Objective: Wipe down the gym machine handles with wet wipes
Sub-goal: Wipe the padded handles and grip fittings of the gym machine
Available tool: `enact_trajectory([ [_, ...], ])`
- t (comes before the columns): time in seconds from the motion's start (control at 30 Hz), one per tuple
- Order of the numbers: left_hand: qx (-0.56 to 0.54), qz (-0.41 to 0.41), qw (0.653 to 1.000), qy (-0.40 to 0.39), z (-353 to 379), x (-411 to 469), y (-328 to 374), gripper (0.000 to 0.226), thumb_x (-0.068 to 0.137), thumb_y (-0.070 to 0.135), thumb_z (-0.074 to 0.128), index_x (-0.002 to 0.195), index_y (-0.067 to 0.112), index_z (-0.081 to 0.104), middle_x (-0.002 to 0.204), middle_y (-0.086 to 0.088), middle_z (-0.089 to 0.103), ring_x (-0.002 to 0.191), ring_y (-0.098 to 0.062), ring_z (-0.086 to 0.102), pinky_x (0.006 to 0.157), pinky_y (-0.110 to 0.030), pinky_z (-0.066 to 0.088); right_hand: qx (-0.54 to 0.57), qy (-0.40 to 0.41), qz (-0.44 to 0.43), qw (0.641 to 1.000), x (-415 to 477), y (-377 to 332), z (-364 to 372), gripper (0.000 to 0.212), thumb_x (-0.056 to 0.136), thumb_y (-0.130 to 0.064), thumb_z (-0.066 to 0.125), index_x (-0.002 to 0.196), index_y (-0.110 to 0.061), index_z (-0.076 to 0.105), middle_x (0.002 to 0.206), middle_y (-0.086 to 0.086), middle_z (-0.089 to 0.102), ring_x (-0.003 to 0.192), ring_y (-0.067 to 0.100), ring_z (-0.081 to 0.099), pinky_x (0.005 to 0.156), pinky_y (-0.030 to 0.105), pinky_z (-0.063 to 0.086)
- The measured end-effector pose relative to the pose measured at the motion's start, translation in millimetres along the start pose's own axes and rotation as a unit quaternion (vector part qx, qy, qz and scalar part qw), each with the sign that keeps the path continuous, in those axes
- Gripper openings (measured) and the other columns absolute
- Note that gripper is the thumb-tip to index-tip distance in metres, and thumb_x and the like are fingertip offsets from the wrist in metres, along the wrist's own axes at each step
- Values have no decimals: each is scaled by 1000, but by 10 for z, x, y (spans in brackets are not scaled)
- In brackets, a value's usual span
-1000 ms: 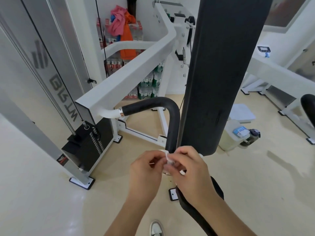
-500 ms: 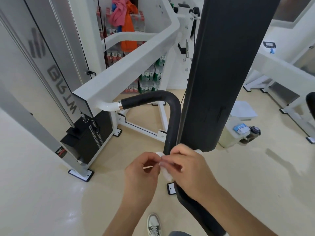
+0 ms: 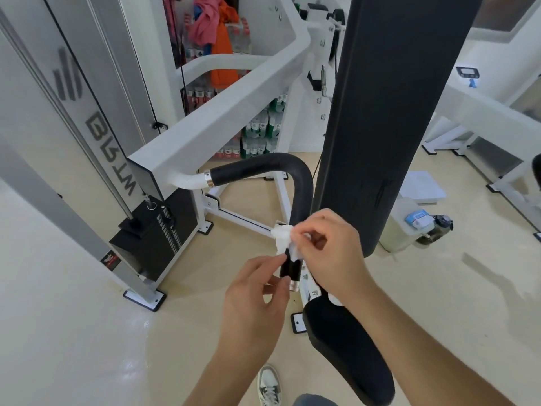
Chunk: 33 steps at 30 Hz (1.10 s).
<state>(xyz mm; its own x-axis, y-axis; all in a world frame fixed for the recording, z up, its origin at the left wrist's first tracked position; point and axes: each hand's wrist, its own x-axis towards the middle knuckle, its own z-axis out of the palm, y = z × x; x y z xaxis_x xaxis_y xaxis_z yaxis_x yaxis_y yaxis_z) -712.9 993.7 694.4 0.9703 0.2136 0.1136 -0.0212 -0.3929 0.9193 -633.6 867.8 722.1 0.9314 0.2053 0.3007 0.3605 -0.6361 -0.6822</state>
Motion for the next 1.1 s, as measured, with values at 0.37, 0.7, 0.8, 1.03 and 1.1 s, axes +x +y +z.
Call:
enact_trajectory([
  [0.37, 2, 12, 1000, -1, -3, -43, 31, 35, 88, 23, 64, 119, 37, 59, 111, 21, 53, 92, 0, 58, 73, -8, 48, 9, 29, 16, 999, 33, 28, 5, 8, 83, -11, 68, 76, -13, 70, 79, -11, 55, 68, 4, 53, 62, 11, 41],
  [0.7, -4, 9, 1000, 26, -2, 7, 13, 34, 90, 20, 60, 124, 25, 61, 113, 18, 53, 92, 2, 59, 73, -9, 49, -40, -25, -21, 999, 26, -39, -84, 9, 82, -8, 67, 77, -15, 69, 72, -10, 55, 63, 2, 49, 59, 10, 38],
  [0.8, -3, 5, 1000, 25, 1, -5, -5, 36, 89, 18, 63, 124, 27, 61, 112, 17, 55, 91, -3, 60, 71, -11, 50, -82, -58, -42, 994, -130, -74, -54, 12, 88, -14, 60, 92, -16, 72, 76, -13, 48, 63, -6, 44, 59, 7, 30],
  [1.03, 26, -10, 999, 17, 37, -58, -55, 35, 80, 8, 73, 111, 23, 69, 100, 15, 60, 83, -1, 60, 64, -5, 46, -65, -148, -33, 986, -205, -131, -80, 9, 84, -27, 68, 83, -21, 75, 84, -10, 54, 71, 6, 55, 64, 19, 50],
  [1.1, 20, -25, 999, 15, 33, -54, -37, 35, 81, 11, 73, 112, 26, 68, 99, 17, 59, 84, 0, 60, 65, -4, 44, -84, -126, -59, 987, -59, -108, -114, 10, 84, -24, 70, 90, -17, 73, 89, -9, 55, 75, 4, 54, 71, 18, 51],
])
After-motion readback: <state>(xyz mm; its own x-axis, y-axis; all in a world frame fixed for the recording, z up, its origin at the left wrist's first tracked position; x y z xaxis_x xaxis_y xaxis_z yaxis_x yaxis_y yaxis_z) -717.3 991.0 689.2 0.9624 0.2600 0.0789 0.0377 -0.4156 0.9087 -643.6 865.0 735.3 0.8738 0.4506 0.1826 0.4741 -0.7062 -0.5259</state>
